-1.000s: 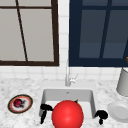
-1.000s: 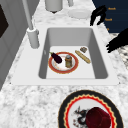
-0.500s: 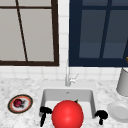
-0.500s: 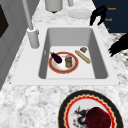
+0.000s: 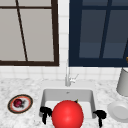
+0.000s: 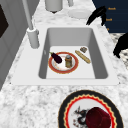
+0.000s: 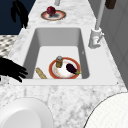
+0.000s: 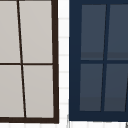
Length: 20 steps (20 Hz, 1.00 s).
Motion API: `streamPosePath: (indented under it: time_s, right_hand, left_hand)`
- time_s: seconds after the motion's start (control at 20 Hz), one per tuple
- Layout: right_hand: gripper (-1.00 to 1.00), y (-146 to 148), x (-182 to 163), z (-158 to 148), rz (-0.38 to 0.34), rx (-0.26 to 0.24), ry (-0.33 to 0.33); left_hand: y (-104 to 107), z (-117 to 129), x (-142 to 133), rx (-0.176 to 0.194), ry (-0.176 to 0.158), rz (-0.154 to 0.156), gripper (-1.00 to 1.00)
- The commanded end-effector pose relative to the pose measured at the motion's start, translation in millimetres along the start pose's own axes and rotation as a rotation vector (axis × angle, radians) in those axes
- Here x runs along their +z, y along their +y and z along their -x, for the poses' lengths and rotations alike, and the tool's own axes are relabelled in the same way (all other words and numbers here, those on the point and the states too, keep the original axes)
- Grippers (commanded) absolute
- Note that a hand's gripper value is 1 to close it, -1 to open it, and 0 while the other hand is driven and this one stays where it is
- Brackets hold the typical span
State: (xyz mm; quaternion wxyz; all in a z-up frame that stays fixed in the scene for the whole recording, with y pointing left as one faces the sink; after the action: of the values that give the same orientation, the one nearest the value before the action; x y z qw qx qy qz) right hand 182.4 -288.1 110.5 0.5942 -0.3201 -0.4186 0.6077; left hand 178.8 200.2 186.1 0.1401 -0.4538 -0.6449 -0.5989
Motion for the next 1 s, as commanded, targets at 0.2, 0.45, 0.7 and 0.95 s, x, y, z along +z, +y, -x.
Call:
streamPosePath:
  time_s: [0.2, 0.45, 0.7, 0.95]
  right_hand:
    - [-1.0, 1.6, -3.6, -6.1, -0.016, 0.002, -0.004]
    - [-1.0, 1.0, -10.6, 2.4, -0.017, 0.023, -0.087]
    - [-1.0, 2.9, -4.1, -1.3, -0.067, 0.017, -0.14]
    - [-1.0, 6.3, -9.2, 0.4, -0.047, 0.058, -0.237]
  left_hand:
    - [-0.1, 0.3, -0.1, -0.005, 0.003, -0.003, 0.0]
    - [-0.2, 0.5, -0.3, -0.009, 0.005, -0.006, 0.0]
    - [-0.3, 0.6, -0.3, -0.011, 0.006, -0.007, 0.0]
    - [-0.3, 0.7, -0.4, -0.013, 0.007, -0.008, 0.0]
